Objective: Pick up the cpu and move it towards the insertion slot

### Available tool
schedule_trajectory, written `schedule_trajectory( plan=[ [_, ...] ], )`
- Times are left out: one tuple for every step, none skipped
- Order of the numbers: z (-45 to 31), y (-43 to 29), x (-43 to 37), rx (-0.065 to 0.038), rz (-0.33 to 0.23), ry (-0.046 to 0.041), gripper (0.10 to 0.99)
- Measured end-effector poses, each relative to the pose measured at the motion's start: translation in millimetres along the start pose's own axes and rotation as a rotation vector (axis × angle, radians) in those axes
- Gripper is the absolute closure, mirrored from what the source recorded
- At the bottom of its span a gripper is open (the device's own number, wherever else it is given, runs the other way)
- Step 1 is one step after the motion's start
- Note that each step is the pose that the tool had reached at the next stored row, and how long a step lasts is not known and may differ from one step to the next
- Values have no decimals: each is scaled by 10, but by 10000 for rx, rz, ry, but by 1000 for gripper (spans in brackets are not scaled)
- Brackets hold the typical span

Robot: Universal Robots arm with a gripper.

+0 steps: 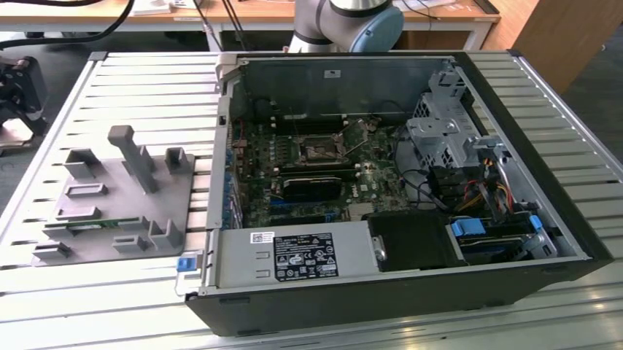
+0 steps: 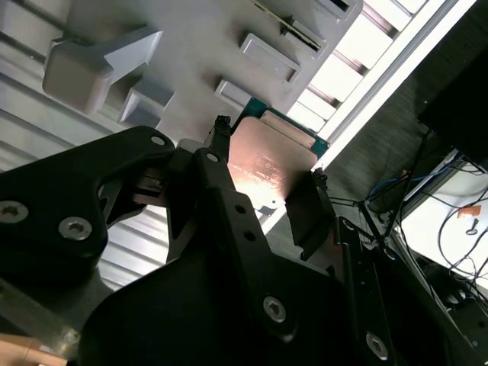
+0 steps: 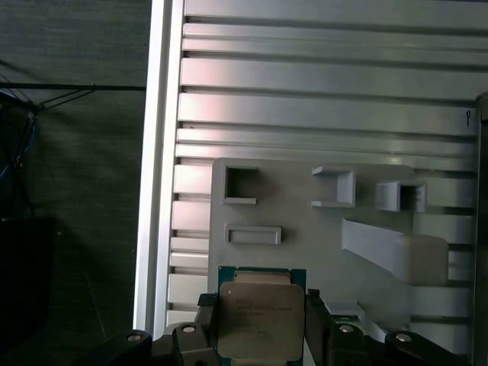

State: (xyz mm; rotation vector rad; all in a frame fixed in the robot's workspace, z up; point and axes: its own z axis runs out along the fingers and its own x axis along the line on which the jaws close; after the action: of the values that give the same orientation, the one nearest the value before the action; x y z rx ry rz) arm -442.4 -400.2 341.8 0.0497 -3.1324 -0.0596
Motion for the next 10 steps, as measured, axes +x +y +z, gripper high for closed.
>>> schedule_trajectory(
  plan=[
    [-11,0,0,0,0,0,541],
    [-21,1,0,0,0,0,541],
    [-33,1,0,0,0,-1,541],
    [-45,2,1,0,0,0,541],
    [-56,2,1,0,0,0,541],
    [-69,3,1,0,0,0,541],
    [-79,3,1,0,0,0,541],
    [-89,3,1,0,0,-1,541],
    [-98,4,1,0,0,0,541],
    [-107,4,1,0,0,-1,541]
  ],
)
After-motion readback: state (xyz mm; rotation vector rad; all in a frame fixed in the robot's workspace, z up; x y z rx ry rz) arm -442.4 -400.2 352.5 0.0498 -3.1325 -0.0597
